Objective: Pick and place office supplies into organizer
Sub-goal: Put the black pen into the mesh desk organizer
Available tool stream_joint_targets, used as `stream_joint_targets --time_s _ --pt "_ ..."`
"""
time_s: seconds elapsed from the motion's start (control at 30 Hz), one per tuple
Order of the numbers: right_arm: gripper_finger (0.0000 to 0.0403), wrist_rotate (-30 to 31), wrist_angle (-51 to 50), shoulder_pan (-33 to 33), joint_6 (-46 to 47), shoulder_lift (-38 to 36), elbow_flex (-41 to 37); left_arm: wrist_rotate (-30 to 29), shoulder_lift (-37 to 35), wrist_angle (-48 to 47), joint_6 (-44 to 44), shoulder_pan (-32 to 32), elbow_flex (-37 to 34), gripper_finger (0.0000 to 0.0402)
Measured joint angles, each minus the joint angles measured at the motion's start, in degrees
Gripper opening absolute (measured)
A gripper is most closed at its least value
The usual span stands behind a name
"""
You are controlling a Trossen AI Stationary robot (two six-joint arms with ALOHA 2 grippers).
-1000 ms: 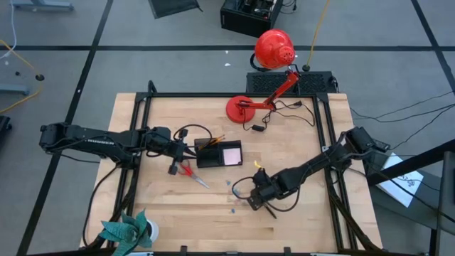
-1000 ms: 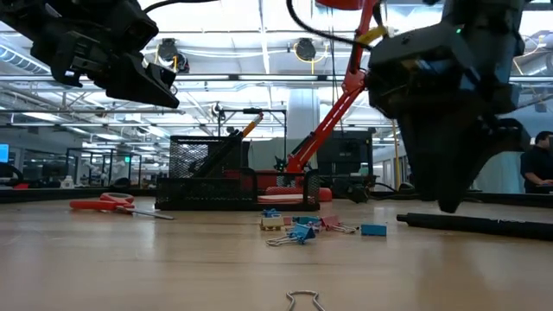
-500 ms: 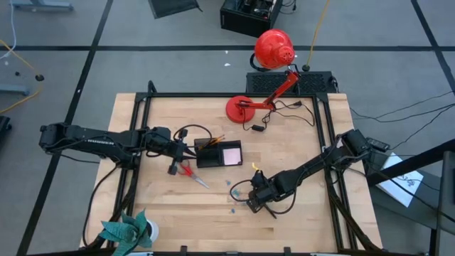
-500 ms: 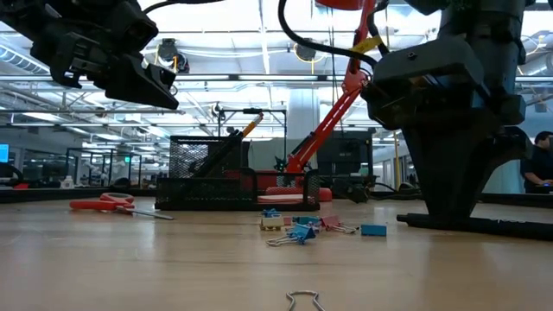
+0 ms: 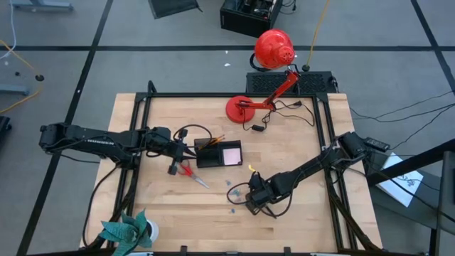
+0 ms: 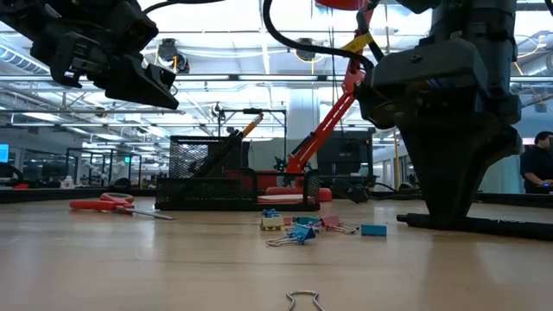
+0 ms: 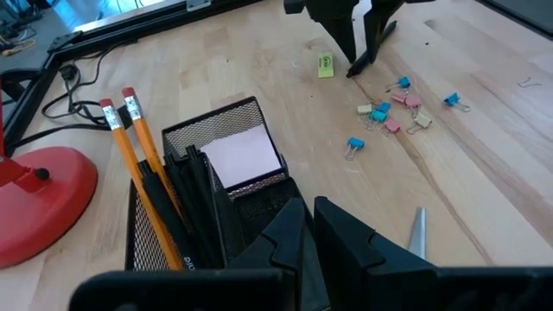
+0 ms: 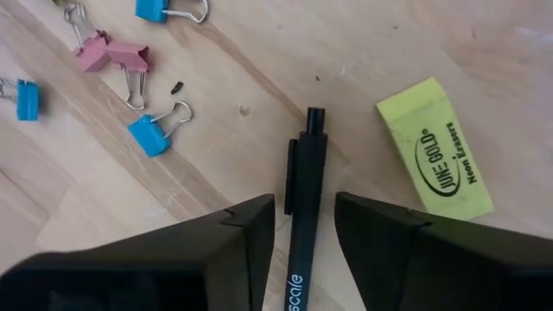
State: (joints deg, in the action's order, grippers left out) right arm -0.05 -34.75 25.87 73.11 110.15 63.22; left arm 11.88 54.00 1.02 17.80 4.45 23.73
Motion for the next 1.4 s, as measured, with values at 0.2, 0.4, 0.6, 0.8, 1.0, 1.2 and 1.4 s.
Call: stream_joint_targets --time_s 0.2,0.4,0.6,0.8,1.0,1.2,1.4 --pt "0.0082 -1.36 -3.01 -0.04 -2.93 0.0 0.04 0.01 -0.02 -0.95 -0.59 0.02 0.0 0.0035" --pt "0.0047 -3.03 -5.92 0.2 -4.91 -0.04 0.07 0.01 -0.01 -2.65 -0.8 0.02 0.0 0.0035" --pt "0.004 -2.52 -4.96 0.38 -6.83 -0.07 0.05 0.0 -0.02 -2.67 -1.6 0.02 0.0 0.0035" --pt "0.003 1.62 -3.65 0.7 -8.0 -0.97 -0.25 0.0 -0.02 -2.71 -1.86 0.02 0.0 0.0035" --pt "0.003 6.98 -2.48 0.98 -8.06 -4.7 -0.33 0.0 -0.01 -2.65 -1.86 0.02 0.0 0.0035" --pt "0.0026 12.25 -2.58 0.87 -8.7 -9.38 -0.72 0.0 -0.02 -2.44 -1.86 0.0 0.0 0.0035" --pt "0.0025 14.9 2.26 0.87 -12.09 -12.57 -0.48 0.0 -0.02 -2.45 -2.1 0.0 0.0 0.0035"
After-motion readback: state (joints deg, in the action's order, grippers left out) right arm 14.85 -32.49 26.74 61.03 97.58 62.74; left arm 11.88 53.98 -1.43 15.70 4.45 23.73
